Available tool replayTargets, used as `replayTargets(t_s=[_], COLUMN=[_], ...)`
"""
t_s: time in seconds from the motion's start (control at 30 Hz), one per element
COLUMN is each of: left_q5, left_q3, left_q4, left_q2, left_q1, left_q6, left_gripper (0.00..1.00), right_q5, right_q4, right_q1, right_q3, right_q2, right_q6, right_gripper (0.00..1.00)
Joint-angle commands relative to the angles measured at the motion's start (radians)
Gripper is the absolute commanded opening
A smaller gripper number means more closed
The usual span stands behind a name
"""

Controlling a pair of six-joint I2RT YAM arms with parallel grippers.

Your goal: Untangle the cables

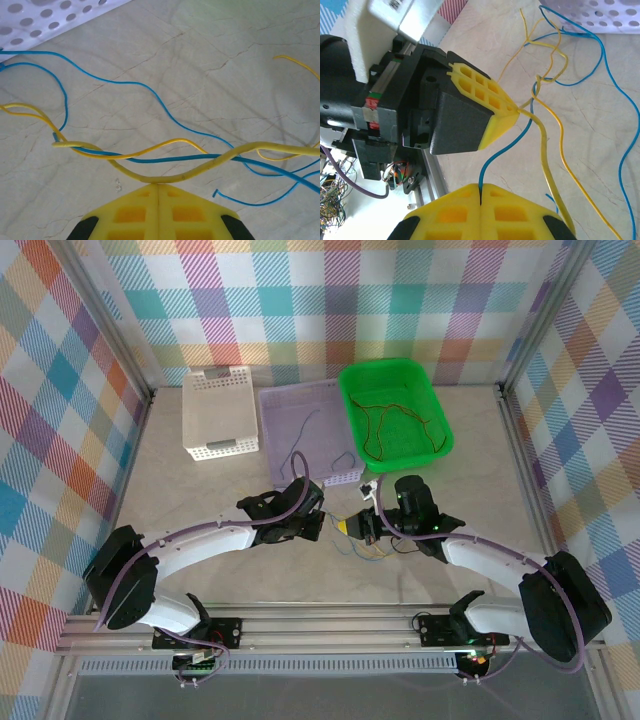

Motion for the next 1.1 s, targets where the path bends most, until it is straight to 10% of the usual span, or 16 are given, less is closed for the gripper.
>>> replayTargets(t_s=[0.0,0.2,0.33,0.47,0.67,0.8,1.07], left_q5=[-0.032,-0.024,0.052,0.098,0.142,0.145,0.052], left_q3=[0.054,0.088,0.071,0.076,0.022,-0.042,-0.131], left_q4=[-0.053,-0.106,-0.070,-0.074,-0.049,-0.026,-0.095], left_q2=[-0.036,-0.087,-0.157,-0.183,-0.203,-0.234,-0.347], left_q1=[-0.010,0.012,0.047,0.056,0.056,0.056,0.053], left_q6=[-0.040,-0.141,-0.203,-0.224,-0.245,-0.285,-0.336], left_gripper=[0.00,0.00,0.00,0.00,0.08,0.19,0.22], right_q5=[-0.015,-0.004,0.009,0.010,0.087,0.303,0.347], right_q4=[0.027,0.031,0.032,0.050,-0.023,-0.234,-0.503], right_q1=[-0.012,-0.038,-0.048,-0.049,-0.048,-0.047,0.107], right_q3=[0.027,0.010,0.000,-0.013,0.002,0.061,0.151], right_q2=[-0.010,-0.047,-0.066,-0.082,-0.090,-0.093,-0.060], right_q6=[0.010,0.023,0.034,0.037,0.011,-0.008,-0.107], right_gripper=[0.00,0.01,0.19,0.00,0.00,0.21,0.41])
